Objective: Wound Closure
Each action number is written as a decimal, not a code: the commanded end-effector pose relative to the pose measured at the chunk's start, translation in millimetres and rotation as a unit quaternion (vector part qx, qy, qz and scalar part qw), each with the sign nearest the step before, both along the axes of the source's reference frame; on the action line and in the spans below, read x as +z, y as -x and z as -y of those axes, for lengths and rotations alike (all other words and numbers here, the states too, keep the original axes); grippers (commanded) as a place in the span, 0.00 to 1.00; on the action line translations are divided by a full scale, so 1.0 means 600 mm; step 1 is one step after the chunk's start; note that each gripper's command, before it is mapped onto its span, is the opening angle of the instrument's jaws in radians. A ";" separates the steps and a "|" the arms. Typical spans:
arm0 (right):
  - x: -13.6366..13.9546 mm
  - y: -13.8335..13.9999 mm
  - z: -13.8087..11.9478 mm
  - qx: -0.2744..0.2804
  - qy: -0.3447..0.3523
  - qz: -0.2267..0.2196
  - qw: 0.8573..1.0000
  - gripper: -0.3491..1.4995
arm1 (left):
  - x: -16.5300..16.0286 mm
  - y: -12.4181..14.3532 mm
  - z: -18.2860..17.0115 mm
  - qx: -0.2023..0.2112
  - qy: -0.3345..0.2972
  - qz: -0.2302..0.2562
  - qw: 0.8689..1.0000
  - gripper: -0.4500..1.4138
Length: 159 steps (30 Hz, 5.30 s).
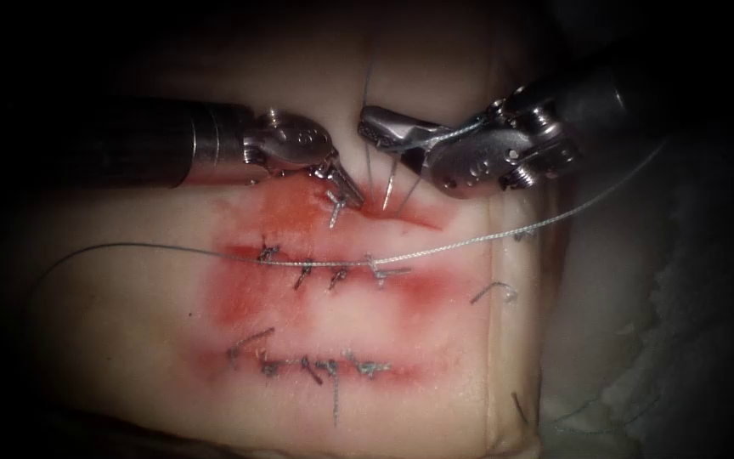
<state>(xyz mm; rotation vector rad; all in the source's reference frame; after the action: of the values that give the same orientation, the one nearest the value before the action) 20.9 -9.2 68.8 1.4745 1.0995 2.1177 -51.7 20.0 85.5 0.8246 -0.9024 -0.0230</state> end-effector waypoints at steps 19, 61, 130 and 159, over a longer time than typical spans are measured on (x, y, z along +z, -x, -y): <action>0.0020 -0.0019 0.0017 -0.026 -0.006 0.000 1.000 0.00 | 0.0007 0.0015 -0.0015 -0.008 0.003 0.003 1.000 0.00; 0.0023 -0.0016 0.0011 -0.018 -0.042 -0.013 0.999 0.00 | 0.0010 0.0012 -0.0013 -0.008 0.005 0.003 1.000 0.00; 0.0001 -0.0003 -0.0026 0.092 -0.201 -0.105 0.970 0.00 | 0.0009 0.0006 -0.0012 -0.007 0.005 0.004 1.000 0.00; 0.0005 0.0002 -0.0030 0.127 -0.247 -0.122 0.953 0.00 | 0.0008 0.0003 -0.0013 -0.006 0.005 0.005 1.000 0.00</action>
<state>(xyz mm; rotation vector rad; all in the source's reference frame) 19.9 -7.4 68.8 1.9519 0.9109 2.5878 -51.2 20.1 85.7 0.8137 -0.9132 -0.0259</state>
